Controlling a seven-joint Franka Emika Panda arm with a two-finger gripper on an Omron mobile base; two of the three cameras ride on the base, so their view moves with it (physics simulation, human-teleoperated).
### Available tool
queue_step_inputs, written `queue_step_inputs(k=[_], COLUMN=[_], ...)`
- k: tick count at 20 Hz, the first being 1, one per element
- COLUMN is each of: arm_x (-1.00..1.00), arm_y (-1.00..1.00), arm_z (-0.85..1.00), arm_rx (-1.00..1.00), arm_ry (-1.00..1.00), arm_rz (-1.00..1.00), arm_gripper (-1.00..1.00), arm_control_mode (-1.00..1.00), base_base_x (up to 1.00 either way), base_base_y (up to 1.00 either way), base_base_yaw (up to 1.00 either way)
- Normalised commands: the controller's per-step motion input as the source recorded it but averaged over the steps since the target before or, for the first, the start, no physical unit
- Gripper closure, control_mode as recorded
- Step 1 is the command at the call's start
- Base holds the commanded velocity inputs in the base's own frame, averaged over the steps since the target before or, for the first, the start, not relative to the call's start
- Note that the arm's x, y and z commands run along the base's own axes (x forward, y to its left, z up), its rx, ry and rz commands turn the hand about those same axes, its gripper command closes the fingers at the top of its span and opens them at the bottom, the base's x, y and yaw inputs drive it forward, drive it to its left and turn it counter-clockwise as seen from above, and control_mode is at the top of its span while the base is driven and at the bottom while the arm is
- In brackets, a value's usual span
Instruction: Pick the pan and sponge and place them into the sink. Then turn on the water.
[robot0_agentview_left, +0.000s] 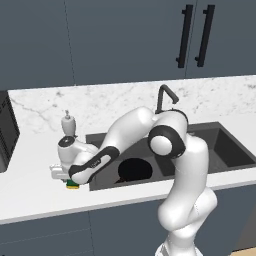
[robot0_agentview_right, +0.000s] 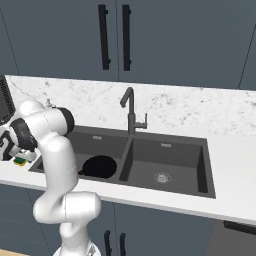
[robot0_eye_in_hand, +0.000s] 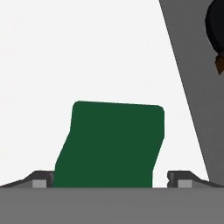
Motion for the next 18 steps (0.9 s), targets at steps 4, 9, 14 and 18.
queue_step_inputs(k=[4,9,14,18], arm_x=[0.0,0.0,0.0,0.0], arm_y=[0.0,0.0,0.0,0.0], arm_z=[0.0,0.0,0.0,0.0], arm_rx=[0.0,0.0,0.0,0.0], arm_ry=[0.0,0.0,0.0,0.0], arm_rz=[0.0,0.0,0.0,0.0], arm_gripper=[-1.0,-1.0,1.0,1.0], arm_control_mode=[-1.0,-1.0,-1.0,-1.0], base_base_x=[0.0,0.0,0.0,0.0], base_base_y=[0.0,0.0,0.0,0.0], base_base_yaw=[0.0,0.0,0.0,0.0])
